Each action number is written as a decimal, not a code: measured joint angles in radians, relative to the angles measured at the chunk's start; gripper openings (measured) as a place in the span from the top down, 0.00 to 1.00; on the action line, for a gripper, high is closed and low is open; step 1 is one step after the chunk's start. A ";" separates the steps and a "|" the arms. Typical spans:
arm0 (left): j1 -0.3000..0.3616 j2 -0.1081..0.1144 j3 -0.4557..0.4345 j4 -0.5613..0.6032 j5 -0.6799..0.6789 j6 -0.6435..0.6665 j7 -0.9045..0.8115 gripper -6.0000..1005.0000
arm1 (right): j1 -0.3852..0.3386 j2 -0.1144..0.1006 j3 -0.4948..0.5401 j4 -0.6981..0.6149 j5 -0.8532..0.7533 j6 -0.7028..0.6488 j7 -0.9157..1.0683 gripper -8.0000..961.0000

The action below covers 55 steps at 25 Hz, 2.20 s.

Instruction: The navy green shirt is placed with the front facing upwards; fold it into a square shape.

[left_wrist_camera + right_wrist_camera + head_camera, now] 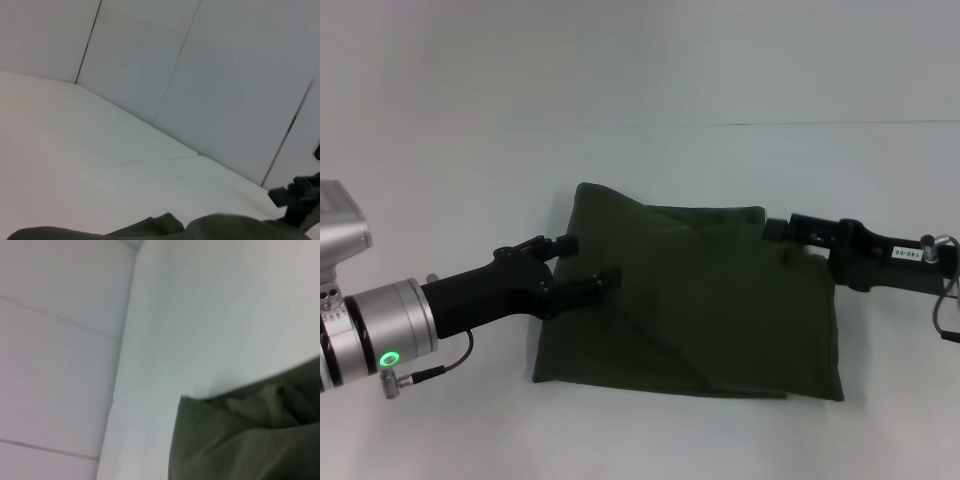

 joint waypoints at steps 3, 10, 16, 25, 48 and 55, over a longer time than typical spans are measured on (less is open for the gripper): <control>0.000 -0.002 0.000 0.000 -0.003 -0.016 0.000 0.09 | 0.002 0.015 -0.001 0.005 0.042 0.043 -0.038 0.10; -0.002 -0.004 0.001 -0.006 -0.006 -0.059 0.001 0.09 | 0.042 0.035 -0.010 0.013 0.057 0.158 -0.134 0.10; -0.010 -0.004 -0.002 -0.016 -0.007 -0.072 0.001 0.09 | 0.063 0.033 -0.011 0.005 0.056 0.233 -0.176 0.10; -0.054 -0.006 -0.007 -0.048 -0.009 -0.158 0.001 0.09 | 0.062 0.004 -0.010 0.006 0.056 0.258 -0.172 0.10; -0.100 -0.005 -0.009 -0.046 -0.017 -0.292 -0.034 0.09 | 0.032 -0.061 -0.103 0.007 0.047 0.085 -0.053 0.10; -0.126 0.002 -0.008 -0.045 -0.019 -0.375 -0.155 0.09 | 0.023 -0.066 -0.110 0.005 0.047 0.079 -0.033 0.10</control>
